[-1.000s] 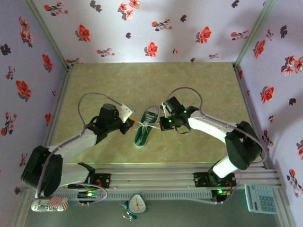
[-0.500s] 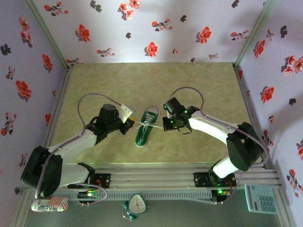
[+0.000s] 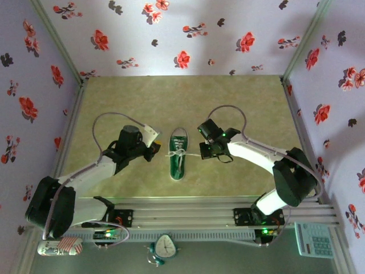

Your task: Tie the shoes

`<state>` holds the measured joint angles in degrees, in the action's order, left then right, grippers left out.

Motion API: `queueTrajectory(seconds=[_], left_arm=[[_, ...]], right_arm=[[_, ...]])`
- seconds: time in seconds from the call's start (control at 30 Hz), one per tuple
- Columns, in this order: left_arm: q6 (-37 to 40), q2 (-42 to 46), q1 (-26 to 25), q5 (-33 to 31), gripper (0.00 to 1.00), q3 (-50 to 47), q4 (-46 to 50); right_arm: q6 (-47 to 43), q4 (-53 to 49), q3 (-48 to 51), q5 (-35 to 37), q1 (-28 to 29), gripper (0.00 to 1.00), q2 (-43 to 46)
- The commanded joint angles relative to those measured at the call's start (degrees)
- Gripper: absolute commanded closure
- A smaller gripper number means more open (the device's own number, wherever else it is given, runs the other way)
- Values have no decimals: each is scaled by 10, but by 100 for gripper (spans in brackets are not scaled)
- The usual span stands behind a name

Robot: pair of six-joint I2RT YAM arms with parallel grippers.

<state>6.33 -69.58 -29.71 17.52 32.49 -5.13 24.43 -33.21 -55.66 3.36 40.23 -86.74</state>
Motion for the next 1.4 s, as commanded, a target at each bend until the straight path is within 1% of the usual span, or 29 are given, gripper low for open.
queueTrajectory(seconds=[0.0, 0.13, 0.17, 0.2, 0.27, 0.3, 0.37, 0.43, 0.5, 0.57, 0.77, 1.0, 1.03, 1.1, 1.23, 1.3, 1.33, 1.37], left_arm=[[-1, -9, 4, 4, 100, 3, 5], [15, 0, 4, 92, 100, 1, -6], [17, 3, 1, 115, 90, 1, -10], [21, 6, 0, 131, 75, 3, -11], [32, 3, -11, 146, 51, 17, 6], [43, -2, -20, 147, 44, 29, 25], [64, -14, -40, 138, 36, 46, 55], [83, -29, -61, 104, 26, 55, 78], [95, -49, -75, 76, 25, 69, 100], [106, -65, -88, 61, 24, 82, 115], [125, -105, -121, -22, 28, 110, 134], [140, -138, -149, -57, 33, 134, 154], [141, -141, -151, -61, 37, 136, 155], [139, -141, -152, -69, 52, 134, 155], [135, -128, -152, -86, 78, 129, 152], [131, -117, -152, -100, 94, 123, 148], [129, -113, -150, -105, 100, 120, 146], [126, -107, -149, -107, 100, 116, 144]], right_arm=[[3, -19, -3, 22, -5, 100, 5], [-5, 28, -4, -43, -5, 100, 5], [-5, 39, -7, -61, -5, 100, 3], [-6, 45, -12, -75, -5, 100, 0], [-6, 47, -20, -82, -3, 100, -5], [-6, 47, -23, -83, -3, 100, -8], [-7, 49, -25, -85, -3, 100, -8], [-7, 50, -23, -86, -3, 100, -8], [-7, 50, -22, -86, -2, 100, -8], [-7, 51, -20, -86, -3, 100, -8], [-9, 51, -17, -88, -3, 100, -8], [-11, 49, -16, -86, -3, 100, -6], [-11, 50, -15, -86, -3, 100, -7], [-9, 52, -14, -87, -3, 100, -7], [-8, 52, -12, -86, -3, 100, -5], [-9, 53, -12, -85, -3, 100, -4], [-9, 53, -12, -85, -3, 100, -3], [-9, 53, -12, -83, -3, 100, -2]])
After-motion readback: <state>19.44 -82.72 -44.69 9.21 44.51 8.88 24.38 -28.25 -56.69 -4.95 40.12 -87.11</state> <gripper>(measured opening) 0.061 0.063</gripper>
